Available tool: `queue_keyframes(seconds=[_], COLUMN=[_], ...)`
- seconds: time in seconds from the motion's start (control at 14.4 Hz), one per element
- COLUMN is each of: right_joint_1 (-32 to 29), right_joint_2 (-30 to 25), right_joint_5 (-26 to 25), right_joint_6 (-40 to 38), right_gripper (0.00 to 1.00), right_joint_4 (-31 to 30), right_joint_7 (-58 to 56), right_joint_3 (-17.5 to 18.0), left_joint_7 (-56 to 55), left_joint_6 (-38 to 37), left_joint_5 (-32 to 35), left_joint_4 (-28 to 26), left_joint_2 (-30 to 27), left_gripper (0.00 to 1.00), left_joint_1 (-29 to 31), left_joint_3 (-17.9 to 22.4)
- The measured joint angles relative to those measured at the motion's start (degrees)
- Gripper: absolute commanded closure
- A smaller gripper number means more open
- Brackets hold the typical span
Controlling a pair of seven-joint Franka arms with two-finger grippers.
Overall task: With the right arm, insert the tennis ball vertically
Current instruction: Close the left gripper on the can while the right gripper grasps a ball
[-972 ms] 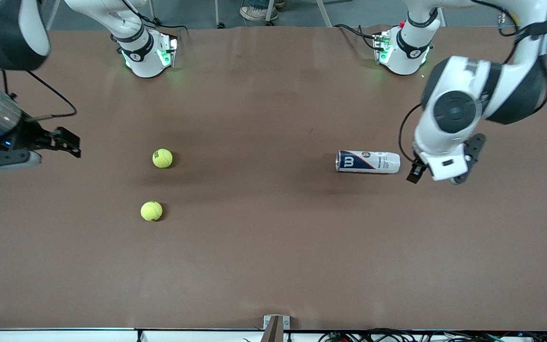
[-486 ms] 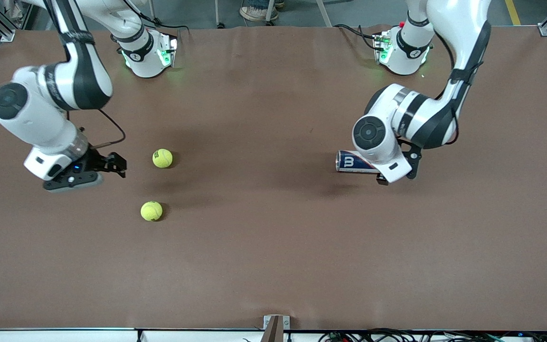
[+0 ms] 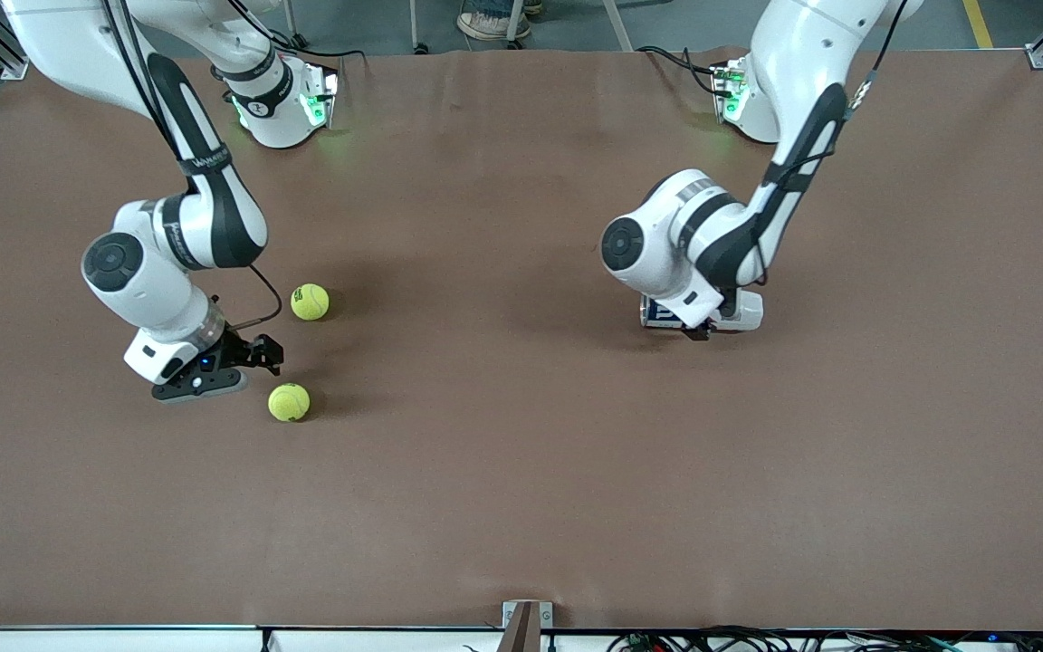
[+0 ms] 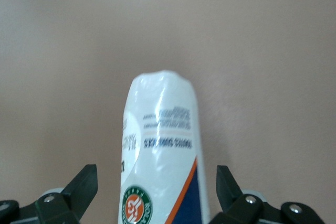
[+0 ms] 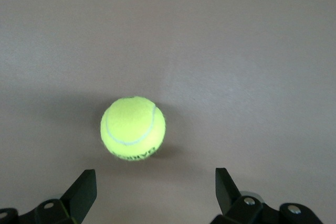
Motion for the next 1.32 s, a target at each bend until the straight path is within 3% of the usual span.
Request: queue_keyframes(seconds=[0.42,1.25,1.32], right_joint_1=[2.26,2.48,2.48], right_joint_2=[4.83,9.99,10.44], right_joint_5=[4.42,4.54,4.54], right_joint_6=[2.18,2.02,2.07], right_gripper=[0.00,0.00,0.03], right_joint_4=[4.09,7.14,7.18], right_joint_7=[0.31,0.41,0.41], right_joint_3=[0.15,-0.34,-0.34], left_joint_7=[-3.70,-8.52,-8.54], left_joint_6=[-1.95,-5.14,-5.27], left_joint_5=[2.40,4.62,4.94], left_joint_4=[0.02,0.04,0.04], left_joint_2=[3.48,5.27,5.37], left_gripper=[0.00,0.00,0.07], left_joint_1=[-1.20,-2.16,-2.24], left_joint_3=[0.09,0.10,0.10])
